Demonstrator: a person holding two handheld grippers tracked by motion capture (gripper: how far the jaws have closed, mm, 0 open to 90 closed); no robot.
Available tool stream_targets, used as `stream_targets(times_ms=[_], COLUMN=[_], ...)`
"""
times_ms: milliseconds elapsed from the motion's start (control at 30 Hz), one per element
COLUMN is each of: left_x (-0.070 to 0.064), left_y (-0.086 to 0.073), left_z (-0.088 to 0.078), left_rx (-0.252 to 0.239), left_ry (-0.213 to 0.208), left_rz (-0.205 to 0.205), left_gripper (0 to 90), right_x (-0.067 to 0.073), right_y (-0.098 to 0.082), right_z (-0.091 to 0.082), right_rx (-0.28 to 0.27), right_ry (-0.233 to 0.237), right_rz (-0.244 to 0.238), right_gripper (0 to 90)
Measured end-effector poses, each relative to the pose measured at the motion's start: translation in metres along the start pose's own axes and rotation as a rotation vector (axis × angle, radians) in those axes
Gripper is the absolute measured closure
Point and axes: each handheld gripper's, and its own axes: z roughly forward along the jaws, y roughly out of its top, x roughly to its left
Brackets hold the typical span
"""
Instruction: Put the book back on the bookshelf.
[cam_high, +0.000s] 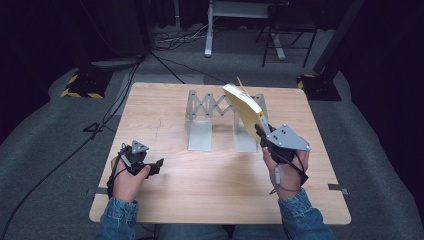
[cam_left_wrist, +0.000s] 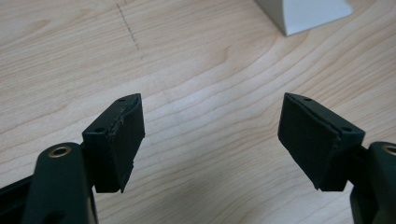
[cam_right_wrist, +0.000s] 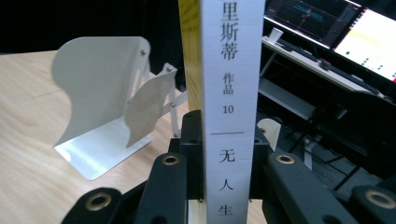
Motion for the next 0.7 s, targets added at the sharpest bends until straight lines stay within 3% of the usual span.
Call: stream_targets(times_ms=[333, 633, 700], left_x=[0.009, 0.015, 0.016], left_y=[-0.01, -0.015, -0.016], left_z=[0.015, 0.02, 0.021], left_rx=[0.051, 0.054, 0.047], left_ry=[0.019, 0.039, 0.04], left_rz=[0.004, -0.03, -0.027], left_gripper=[21.6, 22.1, 21.7], right_x=[-0.013, -0.017, -0.017], right_y=[0.003, -0.005, -0.006], right_z=[0.026, 0.056, 0.059], right_rx=[0.007, 0.013, 0.009], right_ry=[-0.045, -0.062, -0.071], right_rz=[0.093, 0.179, 0.18], right_gripper=[76.0, 76.0, 76.0])
